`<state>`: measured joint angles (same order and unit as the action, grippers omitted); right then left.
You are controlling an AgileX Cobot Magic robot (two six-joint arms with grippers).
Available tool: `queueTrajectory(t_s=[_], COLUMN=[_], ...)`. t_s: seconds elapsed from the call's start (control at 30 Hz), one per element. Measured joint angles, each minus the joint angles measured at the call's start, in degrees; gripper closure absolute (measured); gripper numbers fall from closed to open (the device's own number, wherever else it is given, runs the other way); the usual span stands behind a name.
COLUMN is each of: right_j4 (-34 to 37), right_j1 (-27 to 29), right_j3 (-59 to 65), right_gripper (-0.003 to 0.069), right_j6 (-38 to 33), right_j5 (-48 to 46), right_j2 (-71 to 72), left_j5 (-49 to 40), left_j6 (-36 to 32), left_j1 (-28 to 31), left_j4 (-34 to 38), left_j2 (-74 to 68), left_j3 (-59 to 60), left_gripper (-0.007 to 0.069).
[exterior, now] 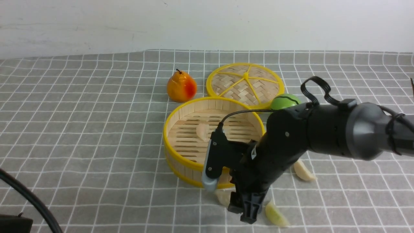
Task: Put the dumplings into the steamer on the table with the grey tablecloth.
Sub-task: 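Reach for and grasp a dumpling lying on the table beside the steamer, then place the dumpling in the bamboo steamer basket with the right gripper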
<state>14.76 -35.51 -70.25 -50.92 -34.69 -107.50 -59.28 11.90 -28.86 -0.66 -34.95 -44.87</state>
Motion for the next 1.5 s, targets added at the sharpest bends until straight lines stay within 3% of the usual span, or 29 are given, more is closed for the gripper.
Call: queueTrajectory(t_s=[0.47,0.6,0.73,0.8,0.87,1.3,1.5], right_j4=[0.0,0.17,0.37,0.37,0.37,0.39,-0.32], right_j1=[0.0,0.0,0.0,0.0,0.0,0.0,0.86], right_j3=[-0.21,-0.21,-0.21,-0.63,-1.39,-13.28,-25.6], right_gripper=[0.0168,0.02,0.03,0.044,0.0526,0.0517,0.0517], right_j6=[-0.01,-0.01,-0.06,0.01,0.85,16.78,30.28], right_j5=[0.58,0.47,-0.4,-2.81,-5.22,-23.53,-23.37], right_j2=[-2.31,-3.26,-3.41,-3.41,-3.35,1.92,1.06], left_j5=[0.07,0.07,0.07,0.07,0.01,-0.1,-0.22], left_j6=[0.0,0.0,0.0,0.0,0.0,0.0,0.0], left_j1=[0.0,0.0,0.0,0.0,0.0,0.0,0.0], left_j4=[0.0,0.0,0.0,0.0,0.0,0.0,0.0], left_j2=[0.0,0.0,0.0,0.0,0.0,0.0,0.0], left_j3=[0.0,0.0,0.0,0.0,0.0,0.0,0.0], left_gripper=[0.0638,0.0638,0.0638,0.0638,0.0638,0.0635,0.0634])
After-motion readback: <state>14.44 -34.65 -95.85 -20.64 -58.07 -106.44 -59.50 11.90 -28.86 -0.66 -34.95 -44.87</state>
